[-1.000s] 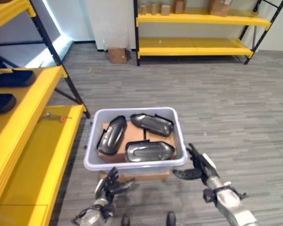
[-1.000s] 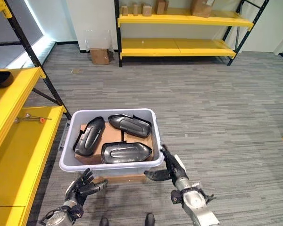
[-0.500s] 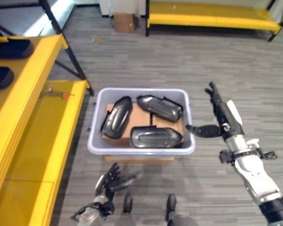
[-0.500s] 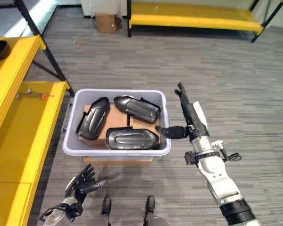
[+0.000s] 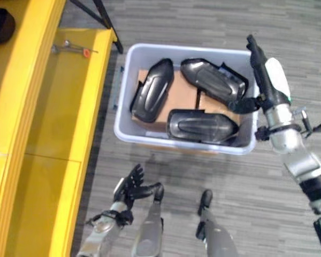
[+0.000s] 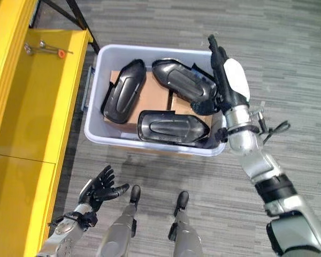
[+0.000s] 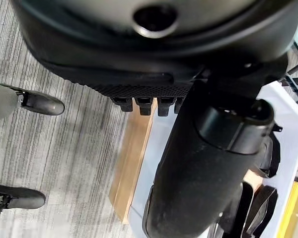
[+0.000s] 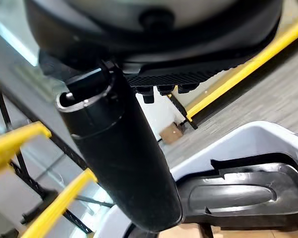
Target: Move parts from the plastic box to the shelf.
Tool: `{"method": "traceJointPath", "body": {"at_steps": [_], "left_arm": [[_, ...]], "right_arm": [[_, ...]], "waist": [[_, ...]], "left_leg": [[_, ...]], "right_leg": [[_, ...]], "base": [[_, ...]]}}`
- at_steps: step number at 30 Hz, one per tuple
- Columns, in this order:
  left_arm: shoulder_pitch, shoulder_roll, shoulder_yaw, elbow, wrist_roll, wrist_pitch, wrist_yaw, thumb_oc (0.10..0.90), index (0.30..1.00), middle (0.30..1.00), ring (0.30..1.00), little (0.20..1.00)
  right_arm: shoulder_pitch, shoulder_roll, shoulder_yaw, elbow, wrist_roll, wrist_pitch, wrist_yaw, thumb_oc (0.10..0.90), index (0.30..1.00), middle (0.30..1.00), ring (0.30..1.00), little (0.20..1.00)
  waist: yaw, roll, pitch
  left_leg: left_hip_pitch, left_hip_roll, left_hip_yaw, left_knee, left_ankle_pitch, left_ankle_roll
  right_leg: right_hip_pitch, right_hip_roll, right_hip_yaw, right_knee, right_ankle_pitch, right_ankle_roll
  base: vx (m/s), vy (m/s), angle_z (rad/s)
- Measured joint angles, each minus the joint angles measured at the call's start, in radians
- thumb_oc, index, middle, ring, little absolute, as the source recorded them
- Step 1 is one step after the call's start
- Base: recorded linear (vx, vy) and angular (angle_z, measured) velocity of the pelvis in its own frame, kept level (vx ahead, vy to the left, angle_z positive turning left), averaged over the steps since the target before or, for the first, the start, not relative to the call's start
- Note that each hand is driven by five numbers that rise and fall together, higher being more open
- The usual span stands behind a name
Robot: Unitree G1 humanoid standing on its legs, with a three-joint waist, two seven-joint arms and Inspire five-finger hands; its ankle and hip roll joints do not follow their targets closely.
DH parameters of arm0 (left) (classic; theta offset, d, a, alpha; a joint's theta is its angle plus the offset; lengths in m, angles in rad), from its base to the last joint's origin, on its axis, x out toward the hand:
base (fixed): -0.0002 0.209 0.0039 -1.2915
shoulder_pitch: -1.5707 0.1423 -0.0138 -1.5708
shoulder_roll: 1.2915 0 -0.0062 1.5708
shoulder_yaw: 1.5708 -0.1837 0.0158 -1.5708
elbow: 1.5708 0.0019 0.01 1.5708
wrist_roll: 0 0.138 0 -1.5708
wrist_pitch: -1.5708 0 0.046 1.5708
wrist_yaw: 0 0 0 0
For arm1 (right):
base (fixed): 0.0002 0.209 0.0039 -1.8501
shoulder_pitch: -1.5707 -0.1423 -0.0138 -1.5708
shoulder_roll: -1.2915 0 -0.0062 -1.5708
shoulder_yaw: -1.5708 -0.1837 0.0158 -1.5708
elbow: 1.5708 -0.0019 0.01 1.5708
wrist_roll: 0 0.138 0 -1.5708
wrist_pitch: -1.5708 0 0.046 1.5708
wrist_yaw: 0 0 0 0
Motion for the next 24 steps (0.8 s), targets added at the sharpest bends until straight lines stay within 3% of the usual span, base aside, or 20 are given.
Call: {"method": "traceJointPath", "body": {"at_steps": [1,3,8,17,24], "left_arm": [[0.000,0.001,0.002,-0.001,0.000,-0.002,0.001,0.900,1.000,1.000,1.000,1.000],[-0.028,0.017,-0.011,0.003,0.000,-0.019,0.017,0.900,1.000,1.000,1.000,1.000],[-0.087,0.011,-0.023,0.001,0.000,-0.019,0.017,0.900,1.000,1.000,1.000,1.000],[-0.094,0.012,-0.028,0.001,0.000,-0.023,0.041,0.900,1.000,1.000,1.000,1.000],[-0.099,0.013,-0.038,0.002,0.000,-0.024,0.047,0.900,1.000,1.000,1.000,1.000]], "right_arm": [[-0.009,0.002,0.007,0.008,-0.012,0.001,-0.005,0.900,1.000,1.000,1.000,1.000],[-0.183,-0.014,0.160,0.147,-0.098,0.022,-0.031,0.900,1.000,1.000,1.000,1.000],[-0.249,-0.027,0.181,0.191,-0.185,0.054,-0.033,0.900,1.000,1.000,1.000,1.000],[-0.367,-0.044,0.340,0.306,-0.309,0.078,-0.031,0.900,1.000,1.000,1.000,1.000],[-0.431,-0.052,0.434,0.374,-0.332,0.085,-0.026,0.900,1.000,1.000,1.000,1.000]], "waist": [[0.009,0.000,0.001],[-0.005,-0.009,0.018],[0.024,-0.013,0.049],[0.018,-0.019,0.052],[0.019,-0.026,0.056]], "left_leg": [[-0.004,-0.003,0.002,0.002,0.000,0.000],[-0.037,-0.007,0.006,0.029,-0.004,0.004],[-0.082,-0.002,-0.004,0.042,-0.002,0.002],[-0.108,-0.004,-0.009,0.044,-0.001,0.002],[-0.128,-0.004,-0.010,0.046,0.000,0.002]], "right_leg": [[-0.001,-0.004,-0.001,0.000,0.000,0.000],[-0.025,-0.006,0.003,0.000,0.005,0.002],[-0.059,0.001,-0.003,0.000,0.015,-0.006],[-0.081,-0.001,-0.007,0.000,0.016,-0.005],[-0.100,0.000,-0.010,0.000,0.017,-0.007]], "base": [[-0.06,0.003,-0.05],[-0.01,-0.006,-0.02],[0.01,-0.006,0.04],[0.00,-0.007,0.00],[0.00,0.000,0.00]]}}
